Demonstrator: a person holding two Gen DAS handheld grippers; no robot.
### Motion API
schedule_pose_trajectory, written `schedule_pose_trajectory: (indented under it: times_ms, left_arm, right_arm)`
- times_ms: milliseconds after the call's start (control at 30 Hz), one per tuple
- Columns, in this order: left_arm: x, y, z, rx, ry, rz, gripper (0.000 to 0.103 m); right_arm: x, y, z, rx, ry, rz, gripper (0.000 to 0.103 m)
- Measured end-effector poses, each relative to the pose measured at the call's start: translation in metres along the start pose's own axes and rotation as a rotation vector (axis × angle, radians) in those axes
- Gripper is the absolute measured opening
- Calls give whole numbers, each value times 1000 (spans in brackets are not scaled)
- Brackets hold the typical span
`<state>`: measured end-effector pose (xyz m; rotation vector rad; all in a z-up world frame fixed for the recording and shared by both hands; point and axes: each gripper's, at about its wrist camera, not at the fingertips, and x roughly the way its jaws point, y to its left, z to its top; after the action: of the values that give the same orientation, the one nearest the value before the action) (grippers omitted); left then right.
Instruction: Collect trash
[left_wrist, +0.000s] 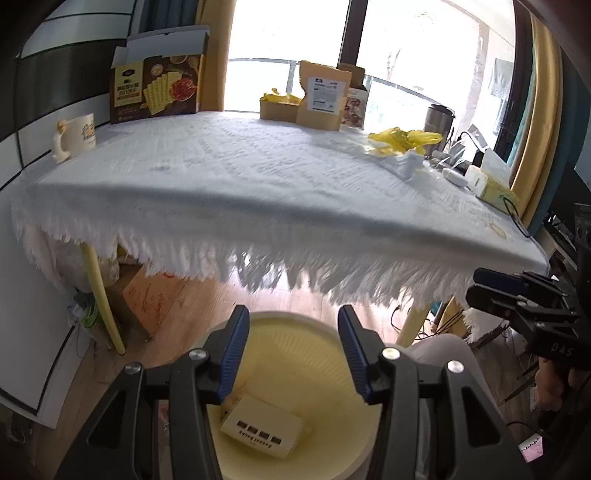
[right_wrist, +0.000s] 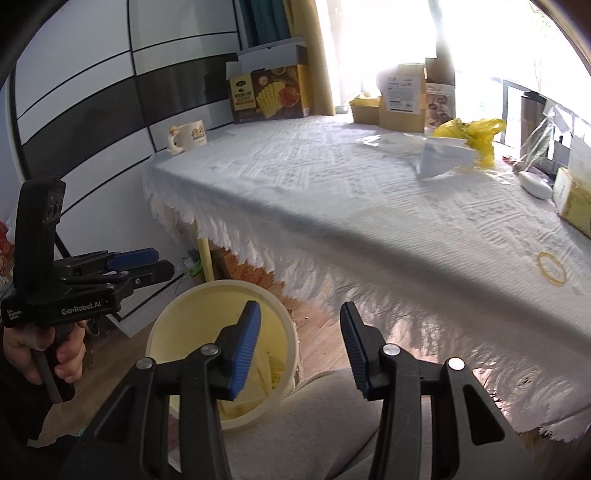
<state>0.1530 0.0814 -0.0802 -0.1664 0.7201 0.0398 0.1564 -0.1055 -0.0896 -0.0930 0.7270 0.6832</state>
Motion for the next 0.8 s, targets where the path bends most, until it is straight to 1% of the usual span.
schedule_pose_trajectory:
  times_ms: [467,600,800]
  left_arm:
    - [21,-52,51,46,-23,-80,50]
    - [29,-65,68,42,-25,-128,50]
    - [40,-91,94,84,-47,-157,50]
  right_arm:
    - [-26,-57,26,70,-53,-61,42]
    - [-30,-74,33,85,-67,-81,42]
    - [-34,-100,42,112,-82,-109,42]
